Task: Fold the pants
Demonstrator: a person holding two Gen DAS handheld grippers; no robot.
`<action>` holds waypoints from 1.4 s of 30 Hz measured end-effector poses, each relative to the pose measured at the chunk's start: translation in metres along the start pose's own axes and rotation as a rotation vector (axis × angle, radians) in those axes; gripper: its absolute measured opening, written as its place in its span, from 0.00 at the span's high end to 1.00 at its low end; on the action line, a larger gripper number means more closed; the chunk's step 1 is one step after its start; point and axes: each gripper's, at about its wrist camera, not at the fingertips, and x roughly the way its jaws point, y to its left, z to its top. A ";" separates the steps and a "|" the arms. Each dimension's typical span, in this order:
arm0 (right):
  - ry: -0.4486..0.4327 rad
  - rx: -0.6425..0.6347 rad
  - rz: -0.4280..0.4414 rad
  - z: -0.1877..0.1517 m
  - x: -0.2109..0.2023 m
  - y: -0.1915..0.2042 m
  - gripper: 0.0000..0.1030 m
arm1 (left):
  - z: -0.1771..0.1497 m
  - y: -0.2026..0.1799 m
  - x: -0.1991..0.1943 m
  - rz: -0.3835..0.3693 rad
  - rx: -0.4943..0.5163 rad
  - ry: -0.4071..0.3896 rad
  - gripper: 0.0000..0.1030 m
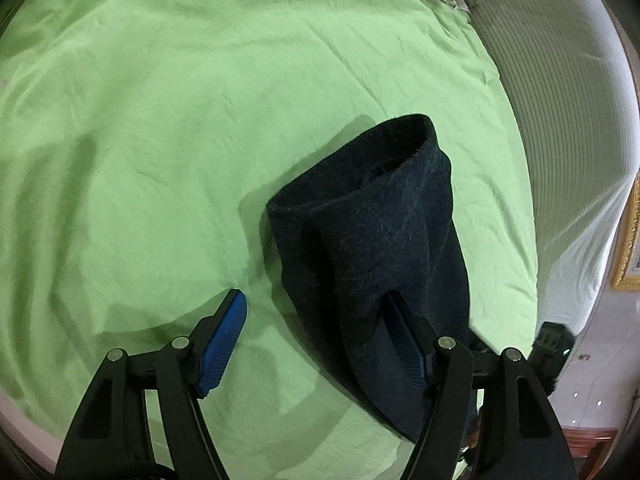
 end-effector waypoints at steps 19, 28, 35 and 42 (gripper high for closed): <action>-0.115 -0.221 -0.144 0.010 -0.049 0.041 0.91 | 0.015 -0.041 -0.031 -0.144 0.237 -0.117 0.82; -0.276 -0.262 -0.258 0.030 -0.051 0.080 0.91 | 0.032 -0.030 -0.068 -0.189 0.354 -0.202 0.82; -0.212 -0.182 -0.273 0.035 -0.019 0.080 0.88 | 0.043 -0.017 -0.046 -0.041 0.430 -0.142 0.77; -0.288 -0.005 -0.250 0.000 -0.061 0.057 0.67 | 0.038 -0.013 -0.071 0.010 0.406 -0.197 0.52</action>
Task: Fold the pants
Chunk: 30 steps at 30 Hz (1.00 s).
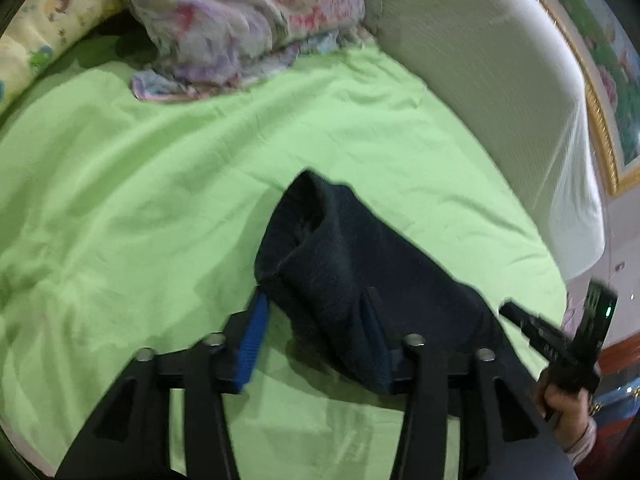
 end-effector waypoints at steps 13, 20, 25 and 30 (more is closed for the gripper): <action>-0.105 0.320 -0.062 -0.112 -0.094 -0.055 0.59 | 0.006 -0.098 -0.013 -0.147 0.222 0.005 0.40; -0.157 0.581 -0.149 -0.185 -0.130 -0.091 0.57 | -0.031 -0.180 0.028 -0.236 0.422 0.172 0.39; -0.193 0.763 -0.196 -0.225 -0.149 -0.121 0.57 | -0.064 -0.245 0.055 -0.290 0.576 0.290 0.36; -0.240 0.895 -0.225 -0.253 -0.165 -0.142 0.53 | -0.091 -0.296 0.075 -0.313 0.686 0.369 0.33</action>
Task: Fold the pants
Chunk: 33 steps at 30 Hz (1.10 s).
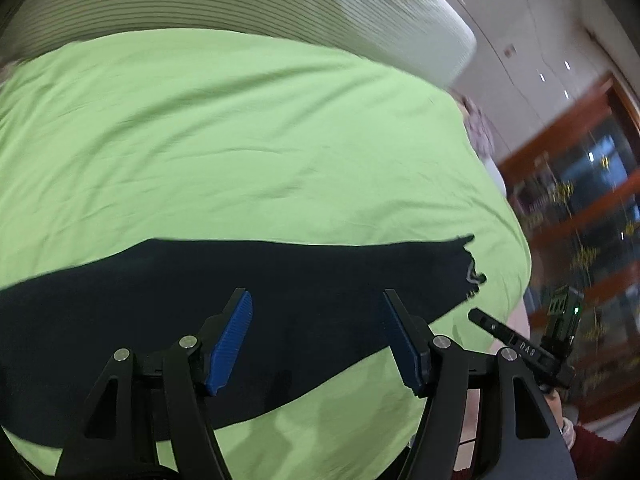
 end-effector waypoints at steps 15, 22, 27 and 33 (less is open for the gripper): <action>-0.048 0.388 0.074 0.013 0.018 -0.058 0.44 | 0.039 -0.095 0.105 -0.036 0.233 0.229 0.31; -0.069 0.482 0.096 0.017 0.034 -0.068 0.45 | 0.058 -0.132 0.146 -0.051 0.331 0.328 0.30; -0.046 0.466 0.102 0.017 0.036 -0.088 0.88 | 0.064 -0.156 0.179 -0.090 0.412 0.412 0.29; -0.054 0.410 0.128 0.011 0.020 -0.104 0.89 | 0.069 -0.189 0.215 -0.159 0.482 0.492 0.29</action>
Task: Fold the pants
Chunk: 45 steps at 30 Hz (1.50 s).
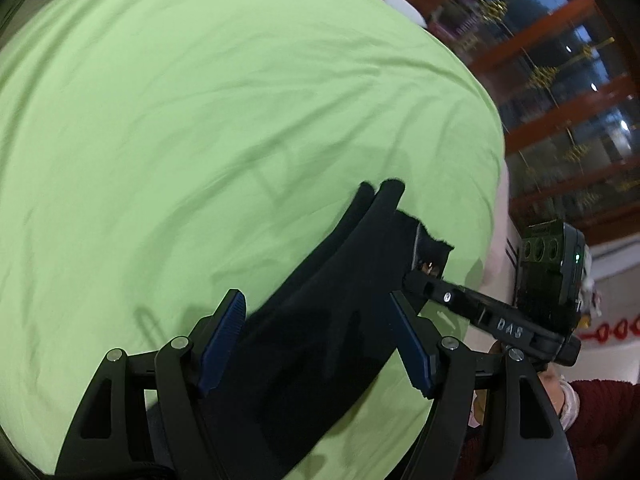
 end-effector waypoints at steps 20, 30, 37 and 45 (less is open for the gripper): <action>0.013 -0.124 0.052 0.003 -0.005 -0.002 0.89 | 0.053 -0.013 0.065 -0.174 0.065 0.115 0.88; -0.009 -0.328 0.227 0.003 -0.034 0.058 0.89 | 0.022 0.002 -0.025 -0.224 0.024 -0.067 0.89; 0.040 -0.468 0.313 -0.018 -0.033 0.112 0.89 | -0.017 0.016 -0.083 -0.205 -0.016 -0.178 0.89; 0.121 -0.583 0.347 -0.051 -0.007 0.154 0.89 | -0.071 0.045 -0.116 -0.169 -0.137 -0.280 0.89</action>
